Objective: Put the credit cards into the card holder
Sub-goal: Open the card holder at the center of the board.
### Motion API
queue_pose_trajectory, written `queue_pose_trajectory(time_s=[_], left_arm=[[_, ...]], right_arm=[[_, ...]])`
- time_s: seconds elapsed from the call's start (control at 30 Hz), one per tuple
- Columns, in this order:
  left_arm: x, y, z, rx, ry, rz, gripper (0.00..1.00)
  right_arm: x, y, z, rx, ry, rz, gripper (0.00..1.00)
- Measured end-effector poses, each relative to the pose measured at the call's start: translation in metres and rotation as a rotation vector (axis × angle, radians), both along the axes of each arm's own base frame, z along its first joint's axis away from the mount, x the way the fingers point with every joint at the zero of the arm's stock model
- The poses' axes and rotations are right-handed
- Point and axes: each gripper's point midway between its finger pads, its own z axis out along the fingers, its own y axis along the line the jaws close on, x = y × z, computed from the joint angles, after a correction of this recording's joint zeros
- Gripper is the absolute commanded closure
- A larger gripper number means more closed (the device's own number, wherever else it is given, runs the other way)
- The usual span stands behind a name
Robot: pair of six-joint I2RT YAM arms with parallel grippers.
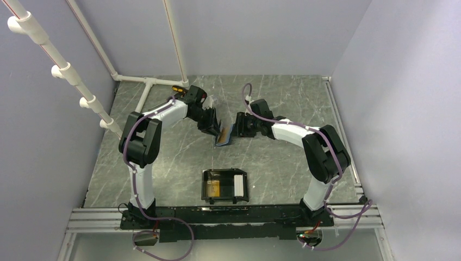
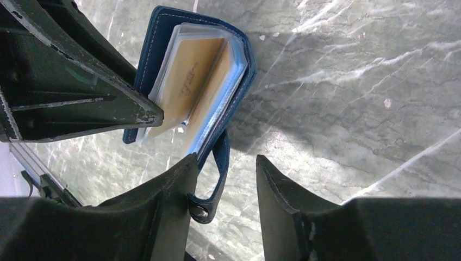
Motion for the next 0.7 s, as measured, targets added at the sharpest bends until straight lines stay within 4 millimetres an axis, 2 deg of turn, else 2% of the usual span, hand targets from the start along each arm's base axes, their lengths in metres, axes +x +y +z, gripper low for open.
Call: queue_pose_trajectory(time_s=[0.13, 0.33, 0.5, 0.7], left_arm=[[0.000, 0.001, 0.000, 0.002, 0.001, 0.004, 0.80], [0.001, 0.003, 0.000, 0.002, 0.002, 0.007, 0.81], [0.001, 0.004, 0.001, 0.002, 0.003, 0.010, 0.82], [0.002, 0.005, 0.001, 0.004, 0.003, 0.014, 0.82]], right_arm=[[0.001, 0.001, 0.001, 0.005, 0.000, -0.008, 0.44], [0.005, 0.009, 0.009, 0.055, -0.008, -0.022, 0.44], [0.007, 0.016, 0.014, 0.093, -0.010, -0.021, 0.57], [0.008, 0.017, 0.005, 0.096, 0.011, -0.033, 0.74]])
